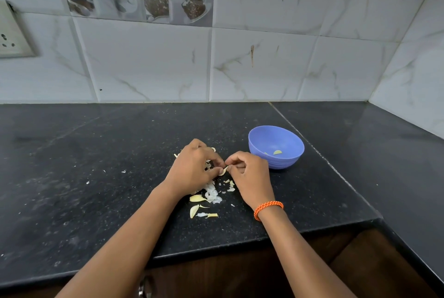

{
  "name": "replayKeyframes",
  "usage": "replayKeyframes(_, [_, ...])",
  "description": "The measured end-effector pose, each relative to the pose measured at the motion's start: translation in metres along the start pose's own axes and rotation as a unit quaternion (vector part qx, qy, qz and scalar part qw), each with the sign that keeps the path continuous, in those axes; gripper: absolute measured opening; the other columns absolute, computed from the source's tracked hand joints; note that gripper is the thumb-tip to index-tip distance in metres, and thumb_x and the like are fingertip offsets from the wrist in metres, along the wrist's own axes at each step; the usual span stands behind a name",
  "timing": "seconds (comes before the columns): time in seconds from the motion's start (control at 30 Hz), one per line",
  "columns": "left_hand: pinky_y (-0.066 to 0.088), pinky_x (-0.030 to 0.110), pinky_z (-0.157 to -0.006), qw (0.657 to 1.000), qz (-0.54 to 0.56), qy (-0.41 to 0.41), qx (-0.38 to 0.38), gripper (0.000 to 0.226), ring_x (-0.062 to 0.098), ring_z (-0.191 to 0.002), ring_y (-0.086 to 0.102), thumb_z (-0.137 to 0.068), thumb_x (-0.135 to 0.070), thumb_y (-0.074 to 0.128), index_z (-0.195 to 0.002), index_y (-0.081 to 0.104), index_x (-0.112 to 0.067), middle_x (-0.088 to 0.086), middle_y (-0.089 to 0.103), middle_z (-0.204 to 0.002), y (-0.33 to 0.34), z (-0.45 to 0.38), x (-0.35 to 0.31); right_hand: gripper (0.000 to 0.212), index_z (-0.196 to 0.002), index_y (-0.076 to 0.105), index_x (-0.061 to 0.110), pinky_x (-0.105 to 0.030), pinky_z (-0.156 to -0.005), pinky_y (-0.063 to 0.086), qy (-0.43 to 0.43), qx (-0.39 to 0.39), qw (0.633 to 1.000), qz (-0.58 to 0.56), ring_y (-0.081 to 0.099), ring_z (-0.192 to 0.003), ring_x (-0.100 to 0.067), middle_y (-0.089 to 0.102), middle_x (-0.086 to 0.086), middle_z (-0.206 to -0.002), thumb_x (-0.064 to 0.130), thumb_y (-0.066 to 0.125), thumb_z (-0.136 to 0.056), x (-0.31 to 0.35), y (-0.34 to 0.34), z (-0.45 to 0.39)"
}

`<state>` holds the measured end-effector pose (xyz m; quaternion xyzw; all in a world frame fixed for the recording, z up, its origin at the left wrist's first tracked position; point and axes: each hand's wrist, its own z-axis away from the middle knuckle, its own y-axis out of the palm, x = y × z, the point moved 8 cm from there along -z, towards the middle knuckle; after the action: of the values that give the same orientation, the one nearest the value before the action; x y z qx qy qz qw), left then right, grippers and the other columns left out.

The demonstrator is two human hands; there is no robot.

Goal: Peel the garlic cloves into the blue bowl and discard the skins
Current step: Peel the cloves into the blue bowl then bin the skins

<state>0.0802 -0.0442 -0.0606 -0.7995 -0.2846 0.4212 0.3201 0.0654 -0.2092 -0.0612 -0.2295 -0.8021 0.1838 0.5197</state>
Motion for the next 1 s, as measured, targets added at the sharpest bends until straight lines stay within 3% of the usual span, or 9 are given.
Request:
replayKeyframes(0.33, [0.042,0.032,-0.093,1.000,-0.024,-0.002,0.000,0.012,0.007,-0.108,0.046,-0.085,-0.041,0.089,-0.087,0.080,-0.033,-0.022,0.069,-0.088,0.003,0.001,0.003,0.013,-0.100,0.081,0.020,-0.025,-0.076,0.058,-0.007,0.032,0.998,0.056,0.067,-0.082,-0.006,0.073,0.007,-0.093,0.009,0.075,-0.096,-0.005,0.009,-0.002])
replayKeyframes(0.47, [0.044,0.032,-0.090,0.999,-0.036,-0.003,-0.010,0.019,0.006,-0.102,0.045,-0.083,-0.051,0.087,-0.083,0.072,-0.040,-0.017,0.067,-0.088,0.002,-0.001,0.006,0.013,-0.094,0.076,0.022,-0.014,-0.070,0.052,0.012,0.038,0.998,0.055,0.067,-0.080,-0.002,0.072,0.011,-0.084,0.010,0.072,-0.098,-0.007,0.008,-0.002])
replayKeyframes(0.6, [0.040,0.029,-0.081,0.998,-0.024,0.015,-0.050,0.018,0.008,-0.097,0.046,-0.086,-0.046,0.086,-0.085,0.073,-0.034,-0.018,0.065,-0.080,-0.005,-0.003,-0.001,0.017,-0.091,0.073,0.022,-0.028,-0.071,0.062,0.023,0.004,1.000,0.007,0.072,-0.077,-0.006,0.073,0.008,-0.078,0.007,0.072,-0.098,-0.009,0.001,-0.002])
replayKeyframes(0.7, [0.041,0.027,-0.077,0.998,0.004,-0.006,-0.057,0.014,0.006,-0.096,0.051,-0.089,-0.046,0.083,-0.090,0.075,-0.035,-0.012,0.063,-0.088,-0.008,-0.002,0.000,0.014,-0.094,0.071,0.016,-0.028,-0.072,0.064,0.028,-0.009,0.998,-0.051,0.075,-0.076,-0.008,0.075,0.003,-0.079,0.004,0.069,-0.100,-0.008,-0.003,-0.001])
replayKeyframes(0.87, [0.052,0.036,-0.088,0.994,0.077,-0.052,-0.049,0.005,0.004,-0.108,0.055,-0.091,-0.040,0.084,-0.089,0.079,-0.041,-0.015,0.069,-0.092,-0.010,0.000,0.005,0.009,-0.097,0.069,0.011,-0.032,-0.075,0.066,0.016,-0.048,0.994,-0.101,0.078,-0.078,-0.009,0.078,0.001,-0.088,0.003,0.069,-0.100,-0.005,-0.013,0.002])
replayKeyframes(1.0, [0.052,0.039,-0.088,0.994,0.083,-0.058,-0.044,0.007,0.004,-0.108,0.056,-0.089,-0.044,0.085,-0.087,0.080,-0.040,-0.017,0.073,-0.088,-0.009,-0.001,0.005,0.010,-0.092,0.071,0.012,-0.032,-0.077,0.065,0.003,-0.032,0.992,-0.123,0.078,-0.084,-0.011,0.079,0.002,-0.089,0.008,0.080,-0.093,0.000,-0.010,0.003])
